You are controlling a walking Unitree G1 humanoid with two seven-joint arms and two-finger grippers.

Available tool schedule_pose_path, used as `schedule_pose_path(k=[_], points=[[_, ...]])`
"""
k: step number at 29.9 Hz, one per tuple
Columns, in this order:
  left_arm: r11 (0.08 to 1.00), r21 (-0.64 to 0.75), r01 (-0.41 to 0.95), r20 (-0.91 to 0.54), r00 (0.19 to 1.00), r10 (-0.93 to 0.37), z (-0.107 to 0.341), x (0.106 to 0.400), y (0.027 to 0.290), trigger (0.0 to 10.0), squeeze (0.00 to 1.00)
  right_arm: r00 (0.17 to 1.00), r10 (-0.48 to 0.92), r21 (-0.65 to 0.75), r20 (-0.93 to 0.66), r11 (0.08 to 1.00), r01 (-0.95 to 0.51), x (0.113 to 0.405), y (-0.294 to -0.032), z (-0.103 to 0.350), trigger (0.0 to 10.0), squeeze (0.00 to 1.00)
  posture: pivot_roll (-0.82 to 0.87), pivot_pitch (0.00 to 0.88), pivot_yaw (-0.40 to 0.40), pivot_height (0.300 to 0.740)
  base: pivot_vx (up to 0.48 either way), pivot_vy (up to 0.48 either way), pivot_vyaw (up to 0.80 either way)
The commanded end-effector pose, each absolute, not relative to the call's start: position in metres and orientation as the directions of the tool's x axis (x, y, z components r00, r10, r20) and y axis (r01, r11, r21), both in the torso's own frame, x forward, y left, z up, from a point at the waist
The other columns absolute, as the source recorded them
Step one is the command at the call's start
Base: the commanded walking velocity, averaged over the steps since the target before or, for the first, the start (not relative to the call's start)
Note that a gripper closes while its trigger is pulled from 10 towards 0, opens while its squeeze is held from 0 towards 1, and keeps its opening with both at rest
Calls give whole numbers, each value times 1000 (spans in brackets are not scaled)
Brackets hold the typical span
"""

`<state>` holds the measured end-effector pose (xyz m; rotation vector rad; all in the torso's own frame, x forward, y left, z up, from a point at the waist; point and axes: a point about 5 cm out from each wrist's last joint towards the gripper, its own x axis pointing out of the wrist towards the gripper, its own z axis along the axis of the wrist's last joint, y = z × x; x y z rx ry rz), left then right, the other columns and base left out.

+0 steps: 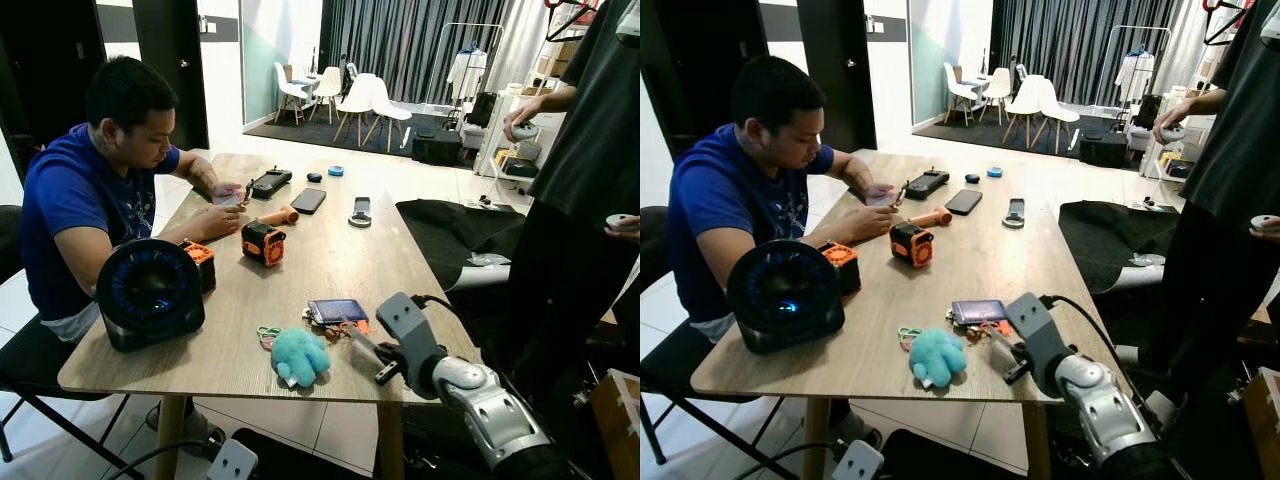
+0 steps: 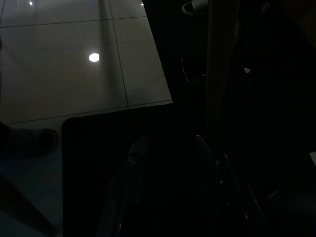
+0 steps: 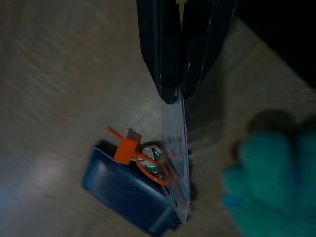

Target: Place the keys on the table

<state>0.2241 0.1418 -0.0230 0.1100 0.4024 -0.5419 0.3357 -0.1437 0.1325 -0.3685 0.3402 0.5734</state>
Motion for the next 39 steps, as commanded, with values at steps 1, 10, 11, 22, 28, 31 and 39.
schedule_pose_path(k=[1, 10, 11, 22, 28, 31, 39], points=[[848, -9, 530, -406, 773, -488, -24, 222, 139, 10000, 0, 762, 471, -219, -445, 767, -603, 331, -141, 124, 10000, 0, 41, 42, -55, 740, 0, 0, 0], [845, -13, 534, -406, 770, -493, -24, 221, 138, 10000, 0, 751, 479, -188, -454, 772, -607, 328, -141, 123, 10000, 329, 39, 41, -53, 740, 0, 0, 0], [845, -13, 534, -406, 770, -493, -24, 221, 138, 10000, 0, 751, 479, -188, -454, 772, -607, 328, -141, 123, 10000, 329, 39, 41, -53, 740, 0, 0, 0], [843, -9, 538, -409, 767, -494, -25, 221, 138, 10000, 0, 765, 449, -198, -461, 789, -582, 322, -150, 125, 10000, 0, 36, 39, -46, 740, 0, 0, 0], [841, -7, 540, -413, 765, -495, -25, 222, 139, 10000, 0, 874, 367, -212, -318, 871, -443, 328, -169, 143, 10000, 0, 31, 39, -39, 740, 0, 0, 0], [840, -5, 542, -414, 764, -495, -25, 222, 139, 10000, 0, 937, 310, -176, -160, 925, -336, 330, -184, 152, 10000, 0, 29, 38, -36, 740, 0, 0, 0], [851, 1, 526, -428, 769, -475, -28, 220, 145, 10000, 0, 994, -101, 33, 36, 994, 100, 304, -257, 131, 10000, 0, 36, 30, -29, 740, 0, 0, 0]])
